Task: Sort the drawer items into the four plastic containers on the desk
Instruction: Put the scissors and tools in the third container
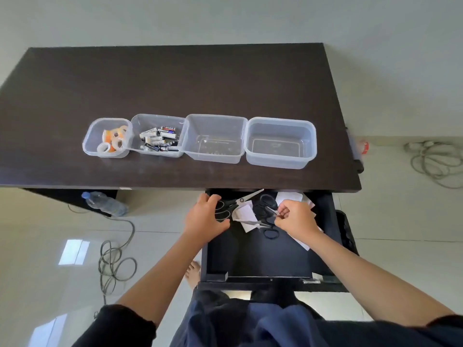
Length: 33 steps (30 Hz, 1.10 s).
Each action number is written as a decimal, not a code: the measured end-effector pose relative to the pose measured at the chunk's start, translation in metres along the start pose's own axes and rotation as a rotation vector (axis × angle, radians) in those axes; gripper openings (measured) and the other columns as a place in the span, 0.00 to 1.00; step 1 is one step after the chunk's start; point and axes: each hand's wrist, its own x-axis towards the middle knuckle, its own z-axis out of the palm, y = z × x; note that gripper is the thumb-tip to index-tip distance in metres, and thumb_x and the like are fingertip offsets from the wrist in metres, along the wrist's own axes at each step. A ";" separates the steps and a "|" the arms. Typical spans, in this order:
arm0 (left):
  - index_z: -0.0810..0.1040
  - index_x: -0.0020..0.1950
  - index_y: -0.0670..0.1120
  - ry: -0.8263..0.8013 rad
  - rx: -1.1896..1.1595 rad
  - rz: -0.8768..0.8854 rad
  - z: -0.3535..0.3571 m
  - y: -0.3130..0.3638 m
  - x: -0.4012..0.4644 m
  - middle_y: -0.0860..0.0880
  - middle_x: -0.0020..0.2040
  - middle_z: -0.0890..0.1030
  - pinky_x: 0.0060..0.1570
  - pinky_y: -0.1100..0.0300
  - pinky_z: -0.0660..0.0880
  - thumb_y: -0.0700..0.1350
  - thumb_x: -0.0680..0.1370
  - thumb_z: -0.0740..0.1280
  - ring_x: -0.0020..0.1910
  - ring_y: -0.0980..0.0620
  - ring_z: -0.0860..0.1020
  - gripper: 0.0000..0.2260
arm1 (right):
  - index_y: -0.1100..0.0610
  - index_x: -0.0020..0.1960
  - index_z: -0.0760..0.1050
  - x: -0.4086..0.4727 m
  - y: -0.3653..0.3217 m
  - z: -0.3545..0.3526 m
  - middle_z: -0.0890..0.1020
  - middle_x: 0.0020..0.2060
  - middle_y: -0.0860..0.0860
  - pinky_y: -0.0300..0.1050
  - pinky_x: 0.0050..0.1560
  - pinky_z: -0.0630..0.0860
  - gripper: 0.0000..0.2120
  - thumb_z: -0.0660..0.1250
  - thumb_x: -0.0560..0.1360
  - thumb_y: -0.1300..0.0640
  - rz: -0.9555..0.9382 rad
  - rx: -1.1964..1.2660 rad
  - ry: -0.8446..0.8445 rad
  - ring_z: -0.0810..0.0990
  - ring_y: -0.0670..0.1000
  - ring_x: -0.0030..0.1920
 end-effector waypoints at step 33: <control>0.61 0.74 0.45 0.032 0.028 0.373 -0.153 -0.041 0.150 0.42 0.75 0.59 0.69 0.48 0.64 0.62 0.68 0.72 0.74 0.42 0.58 0.42 | 0.60 0.41 0.80 0.068 -0.207 -0.028 0.80 0.33 0.51 0.34 0.34 0.71 0.08 0.77 0.65 0.60 0.086 0.106 0.576 0.78 0.49 0.36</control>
